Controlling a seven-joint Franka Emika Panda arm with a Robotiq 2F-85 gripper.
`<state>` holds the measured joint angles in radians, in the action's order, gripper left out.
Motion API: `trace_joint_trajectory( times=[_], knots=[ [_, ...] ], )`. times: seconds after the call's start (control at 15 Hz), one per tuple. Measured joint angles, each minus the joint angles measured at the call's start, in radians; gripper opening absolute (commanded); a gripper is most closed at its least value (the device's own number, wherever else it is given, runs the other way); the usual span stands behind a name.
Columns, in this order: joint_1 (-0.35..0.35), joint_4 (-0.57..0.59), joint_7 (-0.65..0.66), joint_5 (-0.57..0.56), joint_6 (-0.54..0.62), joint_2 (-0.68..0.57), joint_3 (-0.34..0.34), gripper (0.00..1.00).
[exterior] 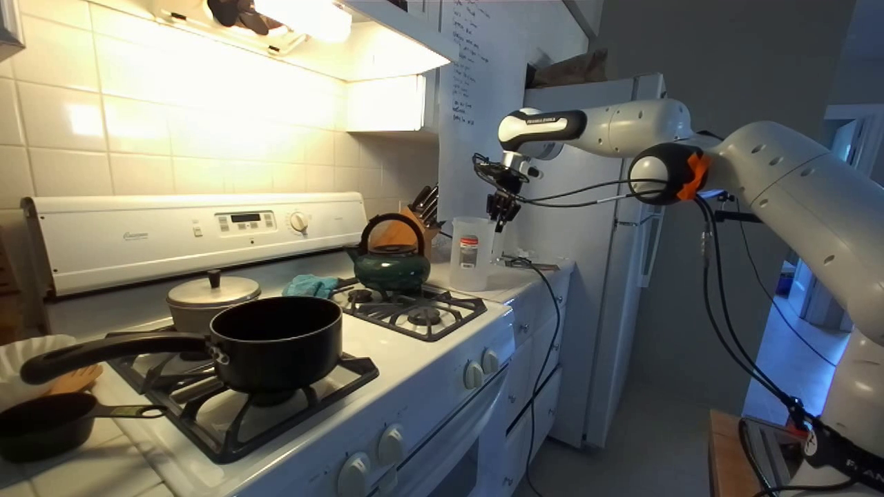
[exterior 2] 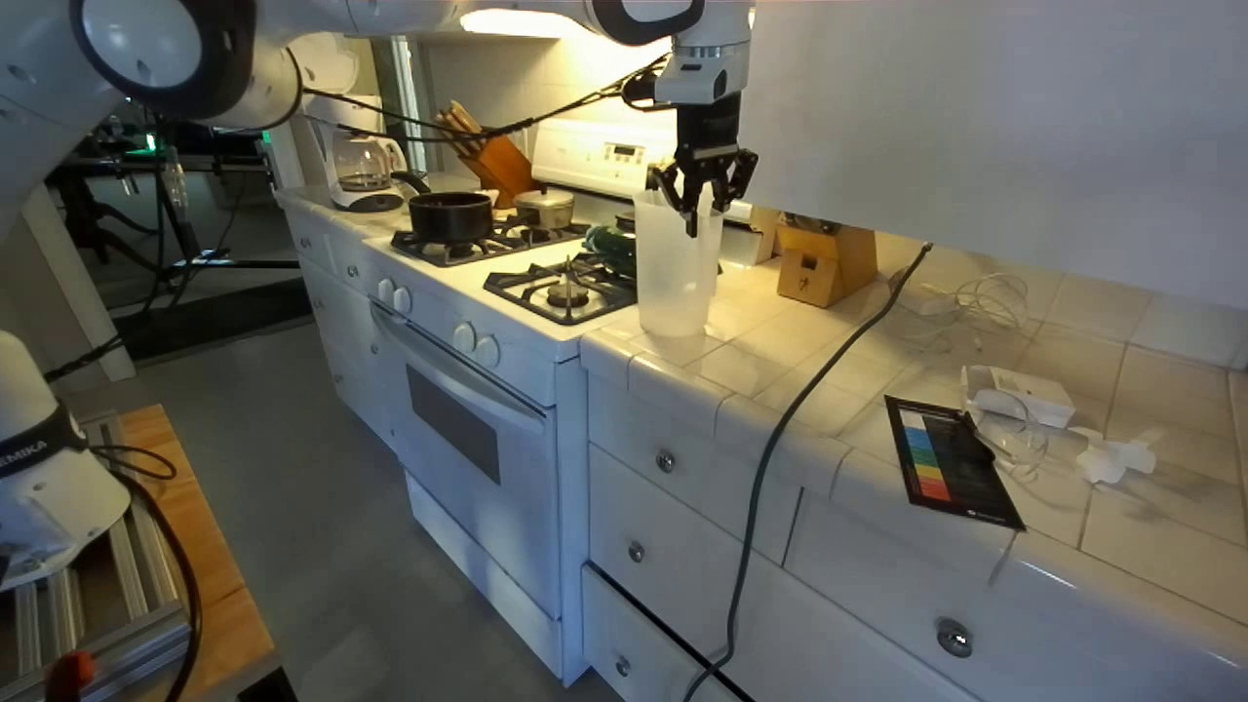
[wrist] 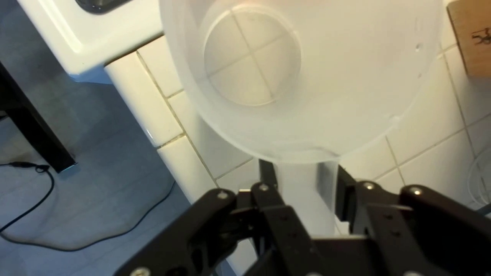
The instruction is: Move the jar and the tea kettle to the left
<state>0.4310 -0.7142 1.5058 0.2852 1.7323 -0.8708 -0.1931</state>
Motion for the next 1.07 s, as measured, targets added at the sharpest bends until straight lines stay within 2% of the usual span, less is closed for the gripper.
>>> trace_joint_trajectory(
  times=[0.53,1.07],
  knots=[
    [0.012,0.021,0.038,0.0,-0.032,-0.005,-0.002,0.09],
    [0.145,0.039,0.24,0.0,-0.068,0.021,-0.043,0.09]
  ],
)
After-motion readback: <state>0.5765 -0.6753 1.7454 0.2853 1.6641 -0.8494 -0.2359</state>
